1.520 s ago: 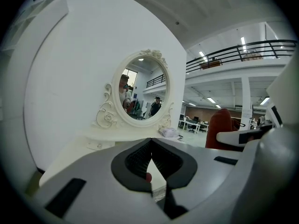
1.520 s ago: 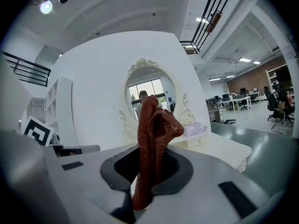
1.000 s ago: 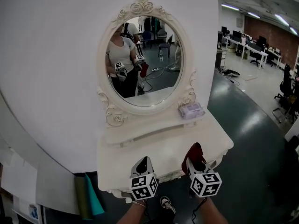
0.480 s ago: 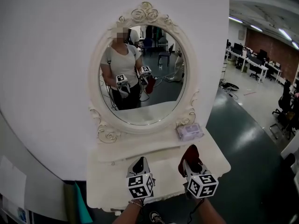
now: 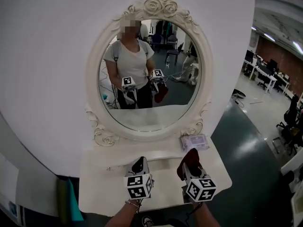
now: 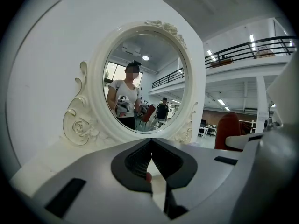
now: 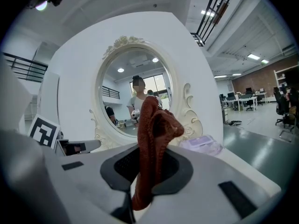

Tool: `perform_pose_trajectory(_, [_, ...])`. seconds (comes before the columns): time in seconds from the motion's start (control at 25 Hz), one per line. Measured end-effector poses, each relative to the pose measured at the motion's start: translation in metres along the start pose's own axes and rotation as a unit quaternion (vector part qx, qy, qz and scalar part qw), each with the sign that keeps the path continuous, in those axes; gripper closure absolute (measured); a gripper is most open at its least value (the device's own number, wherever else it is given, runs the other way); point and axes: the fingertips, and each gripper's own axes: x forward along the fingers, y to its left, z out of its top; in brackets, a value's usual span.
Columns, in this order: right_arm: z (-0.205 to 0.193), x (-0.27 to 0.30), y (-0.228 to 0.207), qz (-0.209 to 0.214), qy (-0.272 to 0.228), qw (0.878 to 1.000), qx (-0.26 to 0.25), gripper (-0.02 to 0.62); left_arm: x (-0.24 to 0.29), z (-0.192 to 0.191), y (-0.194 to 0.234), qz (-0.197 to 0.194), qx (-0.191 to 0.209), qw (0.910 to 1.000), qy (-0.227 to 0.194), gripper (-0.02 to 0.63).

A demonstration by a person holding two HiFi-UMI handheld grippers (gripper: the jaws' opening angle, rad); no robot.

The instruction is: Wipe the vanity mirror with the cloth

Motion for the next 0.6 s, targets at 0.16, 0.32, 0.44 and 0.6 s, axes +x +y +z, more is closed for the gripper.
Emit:
perform_pose_trajectory(0.16, [-0.004,0.026,0.013,0.032,0.017,0.999,0.000,0.538,-0.006,-0.004,0.020,0.033,0.000,0.9995,0.002,0.595])
perform_pose_trajectory(0.32, [0.002,0.057,0.043,0.100,0.023,0.995,-0.017,0.537,-0.011,0.003,0.048,0.084,-0.014,0.9963,-0.011,0.595])
perform_pose_trajectory(0.44, [0.010,0.072,0.065,0.164,0.028,0.986,-0.012,0.537,-0.023,0.007,0.064,0.126,-0.024,0.9917,-0.017,0.595])
perform_pose_trajectory(0.6, [0.035,0.090,0.079,0.208,0.018,0.978,-0.025,0.537,-0.032,0.025,0.079,0.167,-0.027,0.9850,-0.036,0.595])
